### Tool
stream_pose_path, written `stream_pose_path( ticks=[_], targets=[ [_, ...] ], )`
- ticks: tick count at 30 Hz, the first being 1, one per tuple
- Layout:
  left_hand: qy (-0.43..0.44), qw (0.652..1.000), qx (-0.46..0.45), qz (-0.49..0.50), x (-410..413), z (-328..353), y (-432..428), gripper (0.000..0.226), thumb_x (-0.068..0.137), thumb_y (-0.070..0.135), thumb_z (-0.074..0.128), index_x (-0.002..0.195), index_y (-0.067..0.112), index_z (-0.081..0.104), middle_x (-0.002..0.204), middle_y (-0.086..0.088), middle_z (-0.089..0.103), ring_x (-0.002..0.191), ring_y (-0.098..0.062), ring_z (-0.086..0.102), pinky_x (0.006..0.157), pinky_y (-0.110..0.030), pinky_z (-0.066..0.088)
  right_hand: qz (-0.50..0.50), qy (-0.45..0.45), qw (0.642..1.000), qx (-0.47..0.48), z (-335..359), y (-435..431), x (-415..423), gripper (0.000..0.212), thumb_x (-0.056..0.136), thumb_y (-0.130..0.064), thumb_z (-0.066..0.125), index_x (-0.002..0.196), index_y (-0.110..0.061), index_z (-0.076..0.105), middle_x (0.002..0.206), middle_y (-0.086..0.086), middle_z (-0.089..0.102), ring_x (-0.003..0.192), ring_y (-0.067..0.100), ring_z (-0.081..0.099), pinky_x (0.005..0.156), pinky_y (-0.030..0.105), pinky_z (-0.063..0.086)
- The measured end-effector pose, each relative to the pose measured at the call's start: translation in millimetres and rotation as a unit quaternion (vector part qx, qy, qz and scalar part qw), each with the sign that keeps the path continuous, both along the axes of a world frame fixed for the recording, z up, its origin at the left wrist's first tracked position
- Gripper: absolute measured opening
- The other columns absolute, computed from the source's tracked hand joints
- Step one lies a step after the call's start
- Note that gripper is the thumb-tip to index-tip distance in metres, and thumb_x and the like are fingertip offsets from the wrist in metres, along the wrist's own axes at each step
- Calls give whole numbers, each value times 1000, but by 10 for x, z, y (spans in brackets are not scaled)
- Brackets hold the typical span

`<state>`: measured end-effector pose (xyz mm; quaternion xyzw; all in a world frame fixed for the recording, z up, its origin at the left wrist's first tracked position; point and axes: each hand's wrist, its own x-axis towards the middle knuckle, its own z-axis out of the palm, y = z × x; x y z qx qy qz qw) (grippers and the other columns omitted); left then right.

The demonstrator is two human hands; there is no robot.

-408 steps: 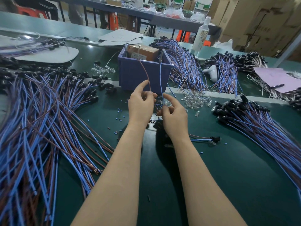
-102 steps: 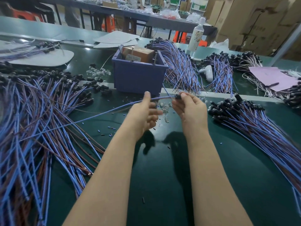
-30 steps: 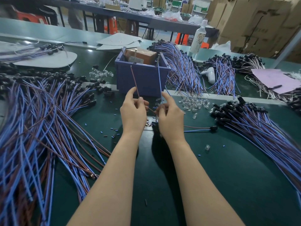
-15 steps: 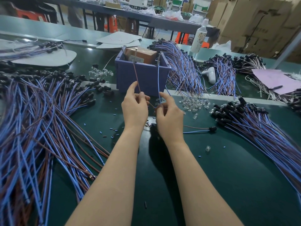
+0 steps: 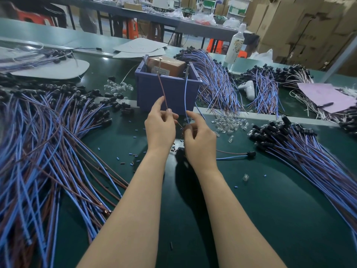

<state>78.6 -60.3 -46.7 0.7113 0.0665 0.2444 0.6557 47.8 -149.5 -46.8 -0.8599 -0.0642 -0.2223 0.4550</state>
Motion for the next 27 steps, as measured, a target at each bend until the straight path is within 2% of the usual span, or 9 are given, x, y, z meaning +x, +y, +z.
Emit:
stream_pose_path(
  ticks=[7,10,14,19,22,27],
  targets=[
    [-2,1000,-2,-6,-2,-21,7,40,98,11,46,138,17,45,73,7,64,65,-6,60,81,-31,53,1,-4,1000,0,-4,-10,-1,41,89,-2,48,126,-16,58,91,11,68,77,24,57,78,34,45],
    [-5,1000,-2,-7,8,-19,5,40,98,11,46,138,17,45,72,9,64,61,-1,59,78,-26,52,2,-9,1000,-2,-8,-10,1,41,89,-2,48,125,-16,59,86,9,65,74,16,50,79,33,45],
    [-4,1000,-5,-9,0,-21,4,41,98,11,46,138,18,45,73,9,64,63,-1,59,69,-16,48,1,-14,1000,-3,-8,-10,0,42,88,-2,49,125,-17,60,77,0,57,71,16,49,77,36,46],
    [-2,1000,-4,-15,-20,1,11,41,98,11,46,138,18,44,74,8,64,65,-3,59,73,-20,50,6,-18,1000,-7,-6,-1,-13,42,87,-1,50,125,-17,60,75,-4,56,70,16,50,76,35,46],
    [-1,1000,1,-15,-21,4,12,41,98,12,46,138,18,45,73,8,64,62,0,59,69,-16,49,5,-19,1000,-6,-6,-7,-11,42,87,-1,50,125,-17,60,73,-4,55,69,17,49,76,35,46],
    [-5,1000,3,-10,-15,3,5,40,97,11,47,137,17,46,72,9,64,58,2,58,73,-21,49,5,-23,1000,-3,-7,-5,-7,43,85,0,50,123,-16,61,70,-4,55,67,16,49,74,34,45]
  ],
)
